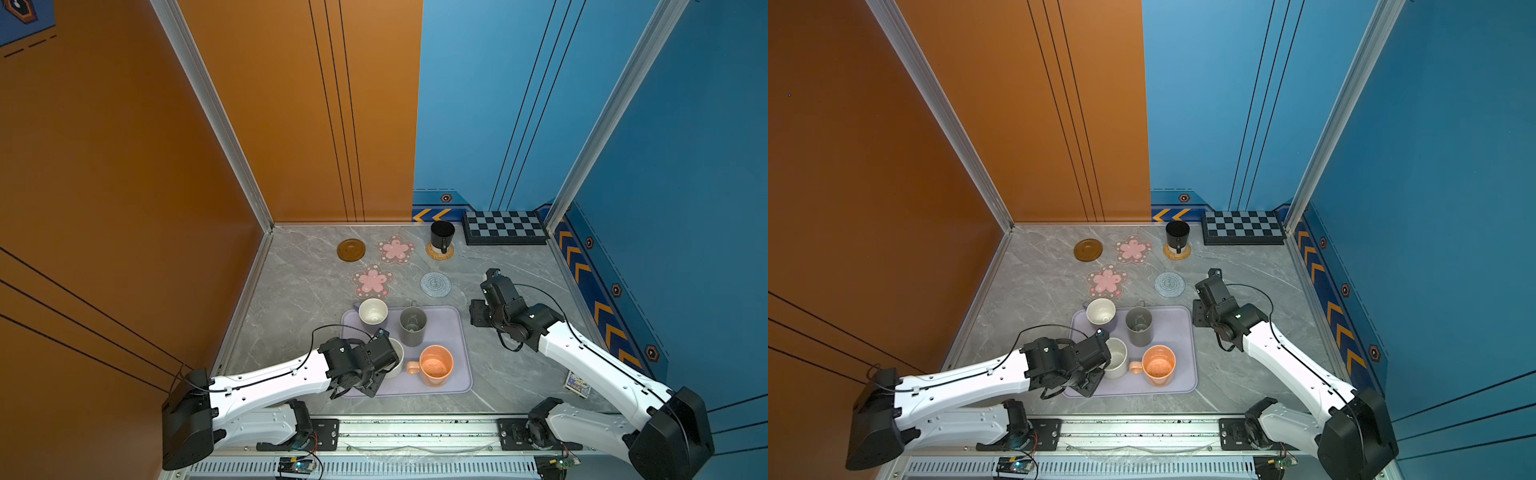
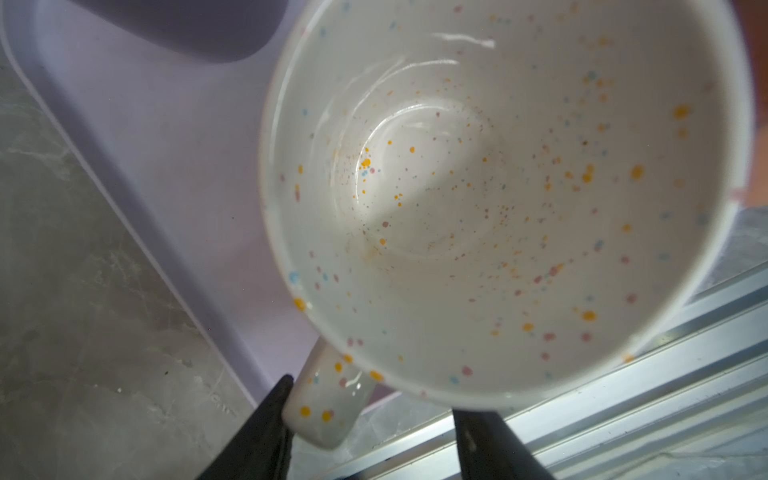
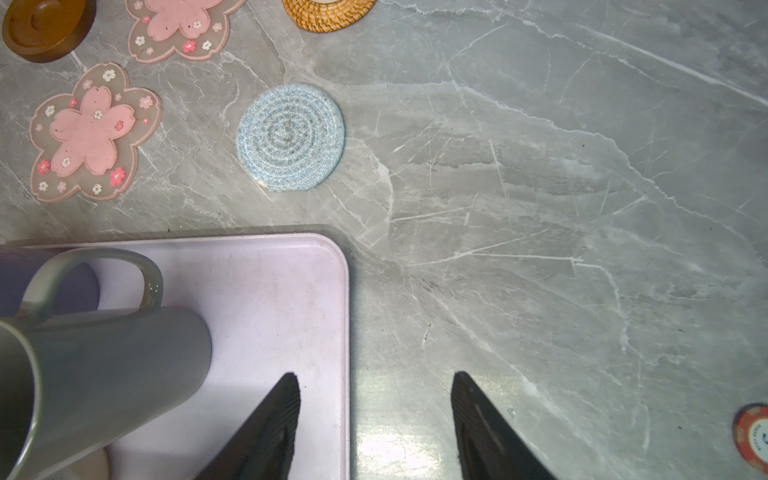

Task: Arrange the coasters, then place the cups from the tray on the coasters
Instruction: 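Lower the open left gripper onto the white speckled mug rim, then close the left gripper on the white speckled mug rim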

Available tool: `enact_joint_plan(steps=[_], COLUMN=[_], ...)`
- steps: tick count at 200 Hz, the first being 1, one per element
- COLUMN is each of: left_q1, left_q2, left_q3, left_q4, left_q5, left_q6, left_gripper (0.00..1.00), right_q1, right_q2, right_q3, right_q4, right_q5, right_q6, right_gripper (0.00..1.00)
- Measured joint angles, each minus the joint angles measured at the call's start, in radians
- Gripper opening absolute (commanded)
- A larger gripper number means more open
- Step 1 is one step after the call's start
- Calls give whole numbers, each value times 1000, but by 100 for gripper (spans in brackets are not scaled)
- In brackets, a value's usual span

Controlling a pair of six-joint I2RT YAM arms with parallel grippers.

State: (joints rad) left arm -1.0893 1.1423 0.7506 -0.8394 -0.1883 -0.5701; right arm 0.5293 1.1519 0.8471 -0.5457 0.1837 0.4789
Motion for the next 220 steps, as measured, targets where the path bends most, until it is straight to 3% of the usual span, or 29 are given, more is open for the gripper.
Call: enact_joint_plan(steps=[44,62,85,128,152,166,189,196,220], left_q1=[-39,-50,-55,-75,-77,-77,-78,-78,-82], left_q2=[2,-2,-3,19,40,53,60,60,60], left_q3=[-1,-1,-10,-24,-26,-26,-28,-29,-33], left_q4=[49,66,95,126,137,138,150,153,164], left_q5=[17,21,25,16,6,2,-7,-7,-9], left_q6=[5,2,-10,-43,-58,-67,-82,-87,-109], left_gripper=[59,55,42,39,29,15,7,0,0], right_q1=[0,0,0,0,0,0,0,0,-1], right_q2=[0,0,0,0,-2,-2,-4,-5,-9], right_q3=[0,0,0,0,0,0,0,0,0], right_q4=[0,0,0,0,0,0,0,0,0], right_q5=[0,0,-1,-4,-4,-5,-5,-5,-5], right_q6=[0,0,1,0,0,0,0,0,-2], right_gripper=[61,61,61,61,61,61,61,61,61])
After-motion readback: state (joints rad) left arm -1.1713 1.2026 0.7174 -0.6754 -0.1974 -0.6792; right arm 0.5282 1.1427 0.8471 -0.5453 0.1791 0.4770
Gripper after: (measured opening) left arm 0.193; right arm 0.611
